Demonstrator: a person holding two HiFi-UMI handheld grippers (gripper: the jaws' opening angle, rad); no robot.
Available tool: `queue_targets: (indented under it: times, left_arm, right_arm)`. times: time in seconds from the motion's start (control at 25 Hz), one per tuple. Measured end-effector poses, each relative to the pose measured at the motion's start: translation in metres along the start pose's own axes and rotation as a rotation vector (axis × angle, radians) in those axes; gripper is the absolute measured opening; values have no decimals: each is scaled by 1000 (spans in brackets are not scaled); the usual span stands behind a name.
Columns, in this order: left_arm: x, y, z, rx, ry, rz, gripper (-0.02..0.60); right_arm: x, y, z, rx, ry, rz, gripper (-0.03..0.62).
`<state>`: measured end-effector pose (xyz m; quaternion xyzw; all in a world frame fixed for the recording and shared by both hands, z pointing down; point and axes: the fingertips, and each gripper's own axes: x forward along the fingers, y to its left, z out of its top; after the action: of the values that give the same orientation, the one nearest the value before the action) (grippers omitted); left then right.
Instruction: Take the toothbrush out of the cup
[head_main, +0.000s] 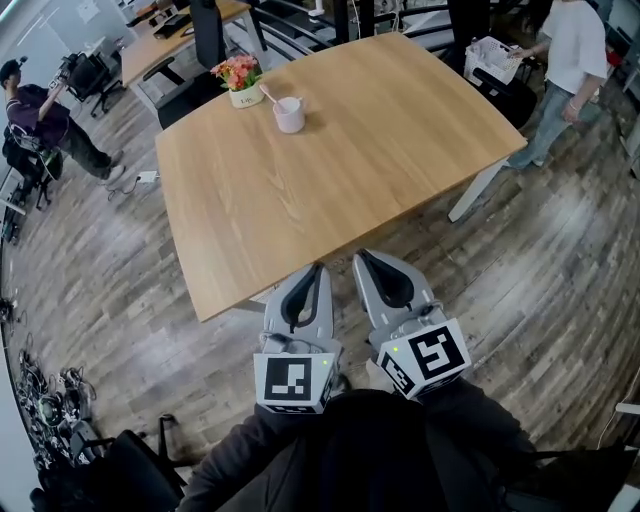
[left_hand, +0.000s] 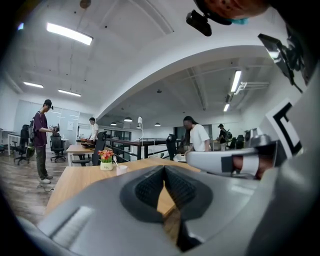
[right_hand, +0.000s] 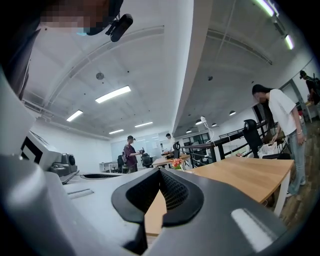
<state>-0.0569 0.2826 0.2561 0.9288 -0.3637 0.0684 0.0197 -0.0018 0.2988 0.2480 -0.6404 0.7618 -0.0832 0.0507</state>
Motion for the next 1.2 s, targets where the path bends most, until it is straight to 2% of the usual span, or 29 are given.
queue_targets:
  times: [0.28, 0.68, 0.88, 1.2]
  left_arm:
    - [61, -17, 17, 31, 20, 12, 8]
    - [122, -37, 23, 54, 48, 30, 8]
    - [138, -23, 19, 48, 70, 73, 8]
    - [172, 11, 16, 23, 40, 98, 8]
  right_arm:
    - [23, -57, 16, 32, -14, 25, 2]
    - [44, -114, 22, 80, -17, 62, 2]
    - [64, -125, 18, 87, 0, 87, 2]
    - [109, -135, 14, 60, 27, 113, 2]
